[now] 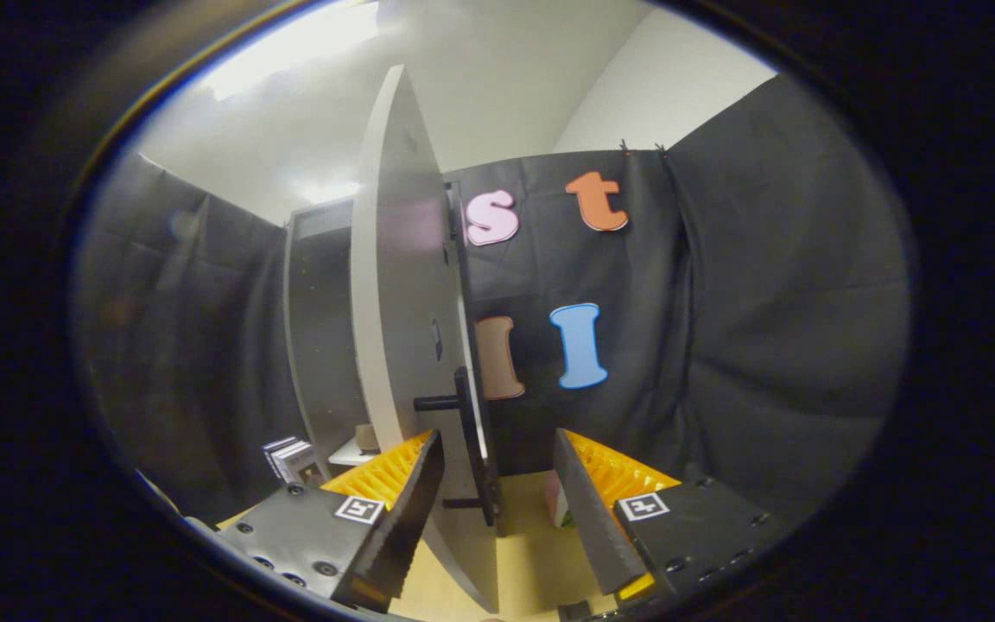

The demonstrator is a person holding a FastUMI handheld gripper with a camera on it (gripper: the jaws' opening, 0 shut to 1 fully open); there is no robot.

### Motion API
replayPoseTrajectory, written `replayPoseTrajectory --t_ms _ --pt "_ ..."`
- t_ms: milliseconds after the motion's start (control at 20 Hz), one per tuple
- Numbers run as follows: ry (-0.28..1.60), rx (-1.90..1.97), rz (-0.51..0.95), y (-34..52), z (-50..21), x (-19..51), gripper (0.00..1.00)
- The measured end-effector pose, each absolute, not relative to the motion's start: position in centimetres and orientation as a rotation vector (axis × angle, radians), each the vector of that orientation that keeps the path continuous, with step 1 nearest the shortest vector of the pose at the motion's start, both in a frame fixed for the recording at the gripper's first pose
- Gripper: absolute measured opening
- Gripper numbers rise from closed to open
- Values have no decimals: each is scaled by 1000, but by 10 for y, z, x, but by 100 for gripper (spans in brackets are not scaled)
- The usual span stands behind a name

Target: Open the shoe cabinet door, grab the shoes and put them into the shoe cabinet, then close the shoe cabinet door.

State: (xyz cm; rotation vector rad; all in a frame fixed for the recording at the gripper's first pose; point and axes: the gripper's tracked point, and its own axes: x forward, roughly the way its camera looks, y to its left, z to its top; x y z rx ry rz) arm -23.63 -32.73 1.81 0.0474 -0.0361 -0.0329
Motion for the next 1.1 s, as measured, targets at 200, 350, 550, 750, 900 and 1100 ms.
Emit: replayPoseTrajectory --t_ms 200,350,550,750,900,1100 --pt "-16 69 67 -296 14 -230 83" --pt "-13 74 121 -277 12 -224 83" --pt "-2 78 173 -258 9 -218 83" --pt "4 89 217 -239 5 -209 83" --pt "13 96 242 -228 1 -202 83" --pt "19 105 287 -205 0 -191 83"
